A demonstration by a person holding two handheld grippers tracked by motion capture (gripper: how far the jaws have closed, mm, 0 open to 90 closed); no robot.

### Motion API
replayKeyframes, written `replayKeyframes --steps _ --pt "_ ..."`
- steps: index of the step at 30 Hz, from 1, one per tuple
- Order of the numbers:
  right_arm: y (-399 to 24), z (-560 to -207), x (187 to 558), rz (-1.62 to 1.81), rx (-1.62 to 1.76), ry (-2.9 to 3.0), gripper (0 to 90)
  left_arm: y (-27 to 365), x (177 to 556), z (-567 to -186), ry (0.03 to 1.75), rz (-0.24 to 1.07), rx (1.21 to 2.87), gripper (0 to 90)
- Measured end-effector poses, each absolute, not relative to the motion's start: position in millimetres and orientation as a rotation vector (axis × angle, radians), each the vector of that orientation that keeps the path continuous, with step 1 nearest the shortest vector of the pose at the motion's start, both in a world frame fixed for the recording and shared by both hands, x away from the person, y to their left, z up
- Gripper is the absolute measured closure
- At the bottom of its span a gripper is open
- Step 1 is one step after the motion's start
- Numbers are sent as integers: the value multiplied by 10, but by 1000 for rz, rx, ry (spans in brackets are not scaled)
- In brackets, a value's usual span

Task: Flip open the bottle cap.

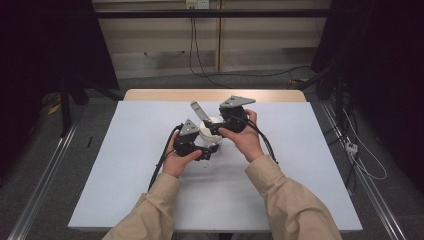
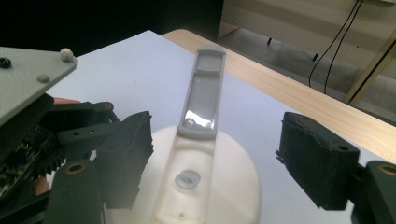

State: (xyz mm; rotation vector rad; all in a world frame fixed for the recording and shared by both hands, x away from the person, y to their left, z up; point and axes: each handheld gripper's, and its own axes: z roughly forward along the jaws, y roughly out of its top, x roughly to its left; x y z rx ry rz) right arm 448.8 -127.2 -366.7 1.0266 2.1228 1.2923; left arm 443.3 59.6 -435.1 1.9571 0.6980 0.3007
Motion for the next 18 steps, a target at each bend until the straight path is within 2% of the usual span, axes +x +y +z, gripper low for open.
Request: replayKeyframes --steps 18 --pt "-1535 -3706 4246 1311 1040 2150 162 840 4345 -4304 713 262 1973 65"
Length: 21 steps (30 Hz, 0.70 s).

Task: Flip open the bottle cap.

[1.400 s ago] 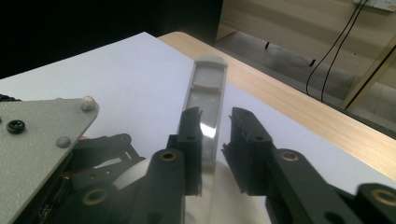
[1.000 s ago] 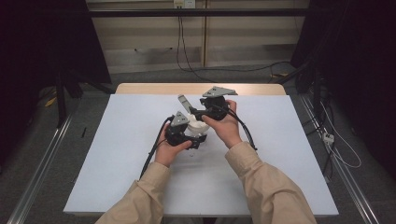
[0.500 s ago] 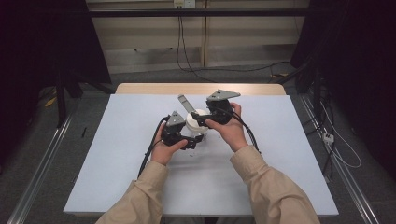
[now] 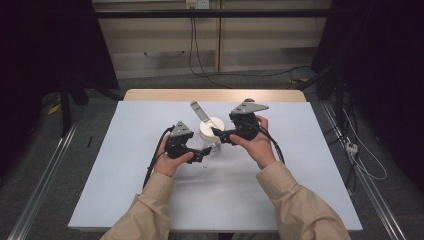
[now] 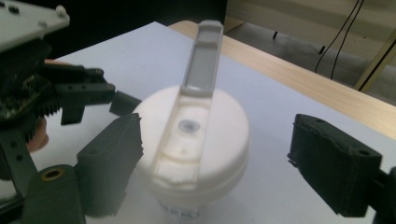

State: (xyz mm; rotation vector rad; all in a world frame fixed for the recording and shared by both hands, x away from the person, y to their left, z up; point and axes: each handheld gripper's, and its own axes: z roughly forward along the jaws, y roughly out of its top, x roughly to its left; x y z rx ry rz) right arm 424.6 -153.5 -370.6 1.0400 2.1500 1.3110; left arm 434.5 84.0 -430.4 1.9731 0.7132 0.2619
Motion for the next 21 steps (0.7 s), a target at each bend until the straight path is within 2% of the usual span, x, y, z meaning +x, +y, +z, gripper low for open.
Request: replayKeyframes --steps 21 --pt "-1978 -4082 3807 1283 1100 2179 118 1244 4163 -4321 751 239 1973 66"
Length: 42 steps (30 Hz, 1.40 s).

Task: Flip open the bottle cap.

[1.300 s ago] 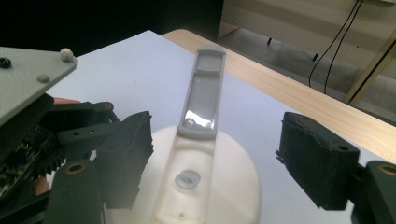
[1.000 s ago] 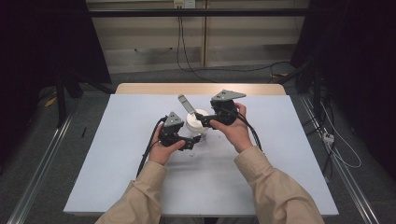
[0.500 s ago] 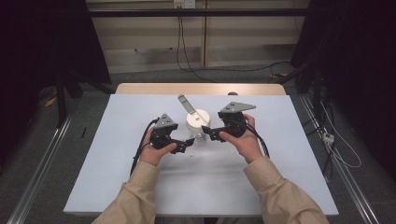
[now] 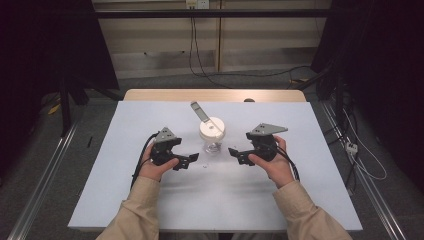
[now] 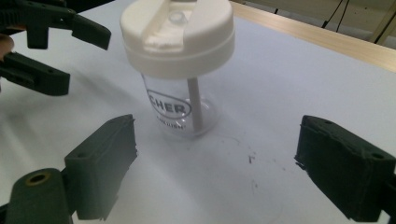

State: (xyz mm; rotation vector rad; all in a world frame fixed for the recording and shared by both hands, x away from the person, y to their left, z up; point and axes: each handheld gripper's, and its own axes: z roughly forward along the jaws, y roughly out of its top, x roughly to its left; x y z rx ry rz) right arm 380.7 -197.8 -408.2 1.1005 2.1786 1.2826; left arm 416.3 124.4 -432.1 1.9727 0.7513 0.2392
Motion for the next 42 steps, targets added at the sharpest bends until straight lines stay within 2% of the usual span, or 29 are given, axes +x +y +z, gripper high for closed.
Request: replayKeyframes --steps 21,42 --pt "-2334 -4343 3457 1241 1114 2169 113 1699 3952 -4338 775 270 1987 74" --pt "-2577 -4467 3228 1212 1137 2159 115 1957 3855 -4350 809 279 1970 77"
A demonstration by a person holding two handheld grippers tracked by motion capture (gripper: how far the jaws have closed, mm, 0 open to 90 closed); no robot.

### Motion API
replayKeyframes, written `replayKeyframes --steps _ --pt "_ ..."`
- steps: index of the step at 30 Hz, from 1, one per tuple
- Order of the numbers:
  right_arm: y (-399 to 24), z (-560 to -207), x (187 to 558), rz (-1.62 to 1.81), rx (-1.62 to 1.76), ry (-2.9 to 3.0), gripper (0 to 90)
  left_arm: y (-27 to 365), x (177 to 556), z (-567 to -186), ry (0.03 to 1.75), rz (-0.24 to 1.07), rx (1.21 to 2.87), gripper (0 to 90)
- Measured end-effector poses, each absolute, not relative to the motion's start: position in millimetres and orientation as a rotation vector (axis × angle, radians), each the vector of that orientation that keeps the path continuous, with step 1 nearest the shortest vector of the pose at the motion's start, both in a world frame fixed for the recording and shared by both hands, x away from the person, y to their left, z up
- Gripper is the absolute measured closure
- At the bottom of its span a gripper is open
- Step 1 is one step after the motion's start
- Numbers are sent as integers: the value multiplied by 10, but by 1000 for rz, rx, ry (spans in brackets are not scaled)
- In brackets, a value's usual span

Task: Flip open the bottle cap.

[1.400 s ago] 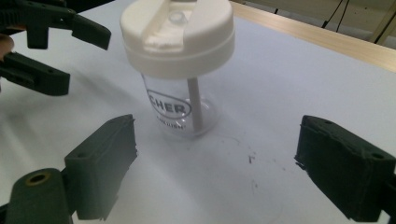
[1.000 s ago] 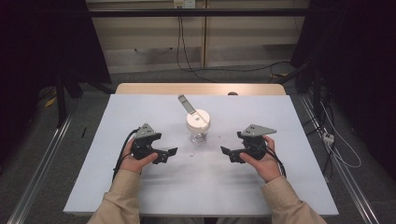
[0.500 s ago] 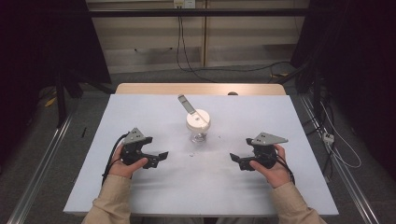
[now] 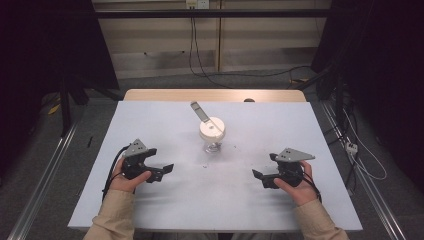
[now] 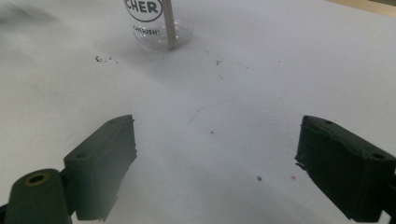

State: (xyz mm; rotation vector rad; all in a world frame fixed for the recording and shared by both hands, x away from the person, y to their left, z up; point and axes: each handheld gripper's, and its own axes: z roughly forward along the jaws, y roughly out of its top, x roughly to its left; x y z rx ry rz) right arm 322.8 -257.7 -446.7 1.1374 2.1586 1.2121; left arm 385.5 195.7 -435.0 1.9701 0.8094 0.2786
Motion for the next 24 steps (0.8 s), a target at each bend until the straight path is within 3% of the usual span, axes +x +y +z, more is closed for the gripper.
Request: replayKeyframes --steps 24 --pt "-2785 -4513 3105 1210 1179 2123 116 2246 3783 -4391 853 315 1972 78"
